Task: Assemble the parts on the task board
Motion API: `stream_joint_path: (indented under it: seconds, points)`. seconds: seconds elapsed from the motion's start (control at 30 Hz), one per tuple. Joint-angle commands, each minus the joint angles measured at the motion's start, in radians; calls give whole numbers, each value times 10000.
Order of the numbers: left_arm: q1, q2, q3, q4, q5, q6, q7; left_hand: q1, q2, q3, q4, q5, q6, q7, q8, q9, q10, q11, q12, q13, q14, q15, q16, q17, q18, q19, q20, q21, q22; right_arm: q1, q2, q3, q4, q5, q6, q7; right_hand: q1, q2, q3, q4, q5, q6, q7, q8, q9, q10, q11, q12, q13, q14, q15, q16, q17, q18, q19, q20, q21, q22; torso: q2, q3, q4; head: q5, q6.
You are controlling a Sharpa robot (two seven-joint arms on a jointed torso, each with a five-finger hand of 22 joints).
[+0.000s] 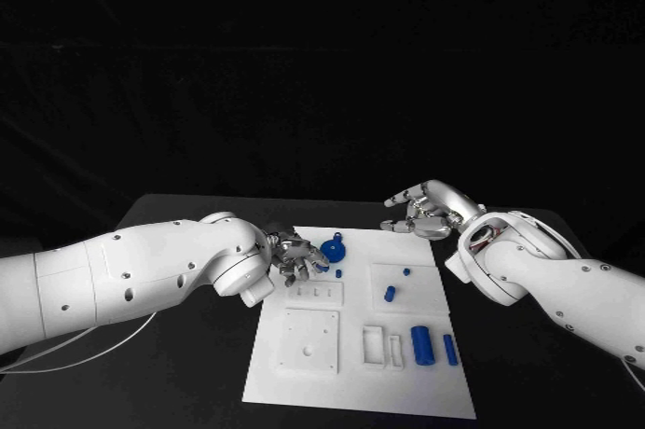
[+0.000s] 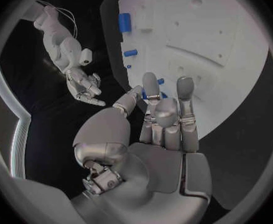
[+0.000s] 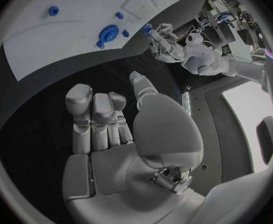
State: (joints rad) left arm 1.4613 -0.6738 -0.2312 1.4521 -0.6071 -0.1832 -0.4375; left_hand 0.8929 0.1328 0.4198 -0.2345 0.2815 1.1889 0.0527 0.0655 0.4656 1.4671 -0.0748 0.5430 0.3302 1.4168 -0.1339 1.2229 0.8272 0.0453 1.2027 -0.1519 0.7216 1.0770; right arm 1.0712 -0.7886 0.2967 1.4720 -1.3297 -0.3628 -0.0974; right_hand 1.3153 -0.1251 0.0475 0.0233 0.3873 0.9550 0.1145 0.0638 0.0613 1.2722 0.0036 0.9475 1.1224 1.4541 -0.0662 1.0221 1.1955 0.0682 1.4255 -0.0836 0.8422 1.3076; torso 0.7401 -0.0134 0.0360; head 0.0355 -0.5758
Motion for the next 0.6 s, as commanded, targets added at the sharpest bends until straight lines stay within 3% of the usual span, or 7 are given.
stream_joint_path:
  seconds: [0.03,0.37,0.6]
  points:
    - [-53,1,-27,79,-953,206,-236,-58,115,17,-39,-27,1804,-900,45,2609,481,-99,67,19,80,-12,47,27,-200,106,-4,-145,154,-8,19,9,-20,111,107,121,-2,74,26,-70,46,59,11,-40,-11,-97,5,-54,-17,-7,31,-62,-18,34,9,29,-74,1021,-11,2,2,-5,-52]
    - [-322,43,-111,102,-2246,89,-467,-2,105,27,-12,-80,1834,-926,57,2770,482,-128,222,46,161,-37,194,116,-207,257,-27,-319,521,-8,8,12,-32,121,204,103,-39,78,53,-119,74,90,11,-37,-8,-112,5,-61,-29,-17,32,-84,-35,38,-2,29,-137,1009,4,-4,6,-36,-119]
    - [-416,84,-121,61,-2551,37,-508,-3,117,43,89,-195,1831,-941,48,3027,478,-148,348,29,172,-60,353,82,-245,460,-60,-764,1217,-8,-8,13,-15,128,251,97,-45,81,59,-126,80,94,11,-36,-8,-119,5,-68,-34,-20,33,-88,-38,38,-6,30,-151,1006,5,4,9,-31,-131]
